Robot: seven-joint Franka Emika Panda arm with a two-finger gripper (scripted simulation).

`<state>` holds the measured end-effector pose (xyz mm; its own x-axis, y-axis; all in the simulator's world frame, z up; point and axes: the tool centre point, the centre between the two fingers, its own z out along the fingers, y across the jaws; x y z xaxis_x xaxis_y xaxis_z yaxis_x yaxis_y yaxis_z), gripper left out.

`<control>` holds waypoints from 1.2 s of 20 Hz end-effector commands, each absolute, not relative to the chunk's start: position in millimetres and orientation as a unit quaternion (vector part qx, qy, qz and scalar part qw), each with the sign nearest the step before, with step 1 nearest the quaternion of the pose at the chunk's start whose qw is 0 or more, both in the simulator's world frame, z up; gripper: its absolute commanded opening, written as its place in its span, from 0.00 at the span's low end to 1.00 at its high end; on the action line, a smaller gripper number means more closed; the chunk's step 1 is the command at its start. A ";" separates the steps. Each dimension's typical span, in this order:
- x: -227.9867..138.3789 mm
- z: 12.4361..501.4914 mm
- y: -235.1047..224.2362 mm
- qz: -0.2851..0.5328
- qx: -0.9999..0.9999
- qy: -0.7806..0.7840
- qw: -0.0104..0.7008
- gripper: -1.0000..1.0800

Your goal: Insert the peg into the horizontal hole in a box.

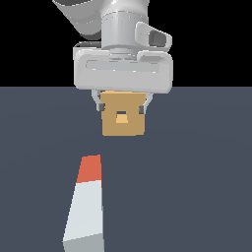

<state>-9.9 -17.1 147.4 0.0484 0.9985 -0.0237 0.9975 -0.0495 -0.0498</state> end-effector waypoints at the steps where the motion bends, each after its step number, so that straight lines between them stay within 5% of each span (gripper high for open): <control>1: -9.9 147.4 -17.1 0.026 -0.724 -0.689 0.010 0.96; 12: -20.9 135.9 -41.1 0.022 -0.710 -0.704 0.008 0.96; 24: -46.0 99.5 -116.5 0.010 -0.667 -0.745 0.003 0.96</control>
<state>-42.8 -105.5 104.8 -0.0926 0.9957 -0.0099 0.9955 0.0923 -0.0220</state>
